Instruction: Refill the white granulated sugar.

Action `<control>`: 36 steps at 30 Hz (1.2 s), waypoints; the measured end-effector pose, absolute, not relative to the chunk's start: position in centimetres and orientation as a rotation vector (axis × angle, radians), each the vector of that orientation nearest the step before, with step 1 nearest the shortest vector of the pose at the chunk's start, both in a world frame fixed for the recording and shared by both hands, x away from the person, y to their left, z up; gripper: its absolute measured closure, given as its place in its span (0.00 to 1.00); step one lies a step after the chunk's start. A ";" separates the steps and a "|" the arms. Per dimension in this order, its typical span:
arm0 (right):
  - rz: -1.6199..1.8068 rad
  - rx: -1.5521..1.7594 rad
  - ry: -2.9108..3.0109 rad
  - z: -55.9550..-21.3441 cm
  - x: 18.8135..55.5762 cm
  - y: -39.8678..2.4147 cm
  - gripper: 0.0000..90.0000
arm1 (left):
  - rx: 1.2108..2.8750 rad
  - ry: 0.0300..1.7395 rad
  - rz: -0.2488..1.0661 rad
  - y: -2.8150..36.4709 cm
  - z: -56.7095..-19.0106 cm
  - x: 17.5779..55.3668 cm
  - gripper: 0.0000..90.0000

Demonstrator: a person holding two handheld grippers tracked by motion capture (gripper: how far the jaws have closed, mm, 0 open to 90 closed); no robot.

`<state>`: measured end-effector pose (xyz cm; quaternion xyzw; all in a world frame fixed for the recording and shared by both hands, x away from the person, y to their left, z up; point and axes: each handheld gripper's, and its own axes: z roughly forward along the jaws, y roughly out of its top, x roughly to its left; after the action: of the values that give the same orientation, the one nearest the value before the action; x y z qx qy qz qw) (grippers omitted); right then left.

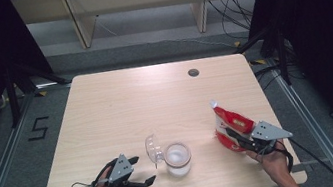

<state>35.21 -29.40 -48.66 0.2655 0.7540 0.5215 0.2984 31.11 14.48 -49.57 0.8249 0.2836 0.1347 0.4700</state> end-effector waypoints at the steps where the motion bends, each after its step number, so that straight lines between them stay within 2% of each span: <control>1: 1.399 0.734 1.997 -48.7 35.1 -29.3 0.82 | 2.021 0.697 0.328 14.5 -49.6 31.1 0.17; 13: 1.433 0.846 1.973 -48.4 34.3 -30.0 0.69 | 2.012 0.703 0.332 14.5 -49.6 31.1 0.17; 23: 1.398 1.006 1.956 -48.1 32.8 -30.1 0.45 | 2.013 0.698 0.329 14.3 -49.4 31.2 0.17; 26: 1.412 1.014 1.929 -48.0 32.5 -30.4 0.42 | 2.020 0.672 0.343 14.3 -49.4 31.3 0.17; 36: 1.362 1.048 1.931 -47.7 30.8 -30.6 0.41 | 2.003 0.706 0.321 14.4 -49.4 31.2 0.17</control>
<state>30.81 -30.63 -47.73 0.3899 0.7181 0.5067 0.2748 31.22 14.35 -49.38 0.8199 0.2890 0.1313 0.4765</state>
